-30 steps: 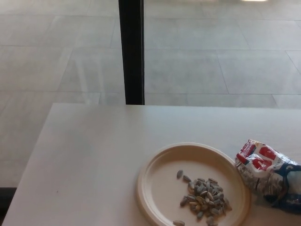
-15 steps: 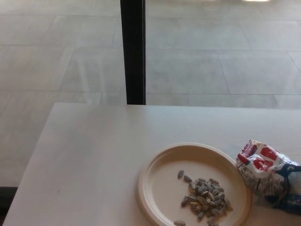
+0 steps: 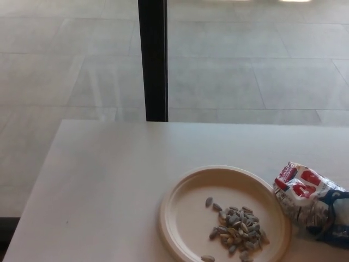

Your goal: The robot uses its right hand to pick up a bag of sunflower seeds kept in the middle of the desk and tilts it over a plate kept next to it to pour out a few seeds and then puts the bag of seeds back on the desk

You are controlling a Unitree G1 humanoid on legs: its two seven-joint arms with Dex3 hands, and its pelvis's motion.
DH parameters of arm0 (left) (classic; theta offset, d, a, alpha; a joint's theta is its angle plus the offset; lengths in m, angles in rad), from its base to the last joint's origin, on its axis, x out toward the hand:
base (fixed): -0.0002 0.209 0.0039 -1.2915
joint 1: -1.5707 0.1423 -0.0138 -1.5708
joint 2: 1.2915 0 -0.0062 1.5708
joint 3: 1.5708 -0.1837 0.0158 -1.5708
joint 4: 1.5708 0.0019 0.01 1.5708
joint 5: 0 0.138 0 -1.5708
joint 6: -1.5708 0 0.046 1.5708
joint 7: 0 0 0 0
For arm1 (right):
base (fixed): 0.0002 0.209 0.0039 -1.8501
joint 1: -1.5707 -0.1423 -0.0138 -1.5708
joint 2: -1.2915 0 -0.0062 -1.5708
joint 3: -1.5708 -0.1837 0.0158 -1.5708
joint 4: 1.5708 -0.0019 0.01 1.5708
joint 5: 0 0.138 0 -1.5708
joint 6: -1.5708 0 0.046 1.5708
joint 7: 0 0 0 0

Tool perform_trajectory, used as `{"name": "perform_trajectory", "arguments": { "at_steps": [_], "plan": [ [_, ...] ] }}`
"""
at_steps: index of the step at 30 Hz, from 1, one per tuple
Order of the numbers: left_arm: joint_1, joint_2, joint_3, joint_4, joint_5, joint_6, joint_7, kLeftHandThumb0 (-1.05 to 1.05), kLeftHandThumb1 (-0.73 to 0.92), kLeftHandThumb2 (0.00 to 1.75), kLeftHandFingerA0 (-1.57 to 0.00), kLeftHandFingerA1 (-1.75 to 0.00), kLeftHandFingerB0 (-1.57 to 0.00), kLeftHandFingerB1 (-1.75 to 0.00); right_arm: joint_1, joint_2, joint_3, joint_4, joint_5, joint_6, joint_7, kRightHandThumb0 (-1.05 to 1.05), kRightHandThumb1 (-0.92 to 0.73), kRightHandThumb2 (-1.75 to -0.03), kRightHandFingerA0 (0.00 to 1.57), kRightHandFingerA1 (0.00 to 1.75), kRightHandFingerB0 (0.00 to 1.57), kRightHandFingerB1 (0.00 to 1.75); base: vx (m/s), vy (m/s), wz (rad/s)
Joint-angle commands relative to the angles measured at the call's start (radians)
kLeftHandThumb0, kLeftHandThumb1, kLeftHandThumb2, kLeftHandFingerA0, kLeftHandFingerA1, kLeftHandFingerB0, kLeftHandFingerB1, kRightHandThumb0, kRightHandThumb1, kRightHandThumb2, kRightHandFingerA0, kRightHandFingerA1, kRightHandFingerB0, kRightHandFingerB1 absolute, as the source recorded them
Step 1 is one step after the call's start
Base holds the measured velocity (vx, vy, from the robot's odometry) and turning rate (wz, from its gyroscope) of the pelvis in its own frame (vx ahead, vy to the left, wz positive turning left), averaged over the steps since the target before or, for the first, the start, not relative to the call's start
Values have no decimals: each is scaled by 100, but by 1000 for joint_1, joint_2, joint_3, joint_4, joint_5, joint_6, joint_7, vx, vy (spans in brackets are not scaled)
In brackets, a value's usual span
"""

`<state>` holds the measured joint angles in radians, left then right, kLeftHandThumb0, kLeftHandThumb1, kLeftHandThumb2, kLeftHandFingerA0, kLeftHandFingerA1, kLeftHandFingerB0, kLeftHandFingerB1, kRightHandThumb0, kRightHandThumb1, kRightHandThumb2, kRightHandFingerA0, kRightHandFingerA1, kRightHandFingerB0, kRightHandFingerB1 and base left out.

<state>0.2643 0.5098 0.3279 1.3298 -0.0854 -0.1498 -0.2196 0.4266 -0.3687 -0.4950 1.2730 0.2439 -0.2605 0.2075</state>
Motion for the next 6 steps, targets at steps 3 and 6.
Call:
{"name": "perform_trajectory", "arguments": {
  "at_steps": [3, 6],
  "plan": [
    [17, 13, 30, 1, -24, 20, 12, -95, 70, 87, -49, -62, -27, -43, -24, -12, 42, -40, -22, -26, -16, -72, -54, -88, 11, 66, 3, 52, 0, 0, 0],
    [19, -8, 127, -11, -113, 8, -19, -86, 82, 65, -44, -56, -29, -35, -23, 2, -21, -90, 62, -41, 55, -70, -50, -89, 1, 59, 2, 45, 0, 0, 0]
  ]
}}
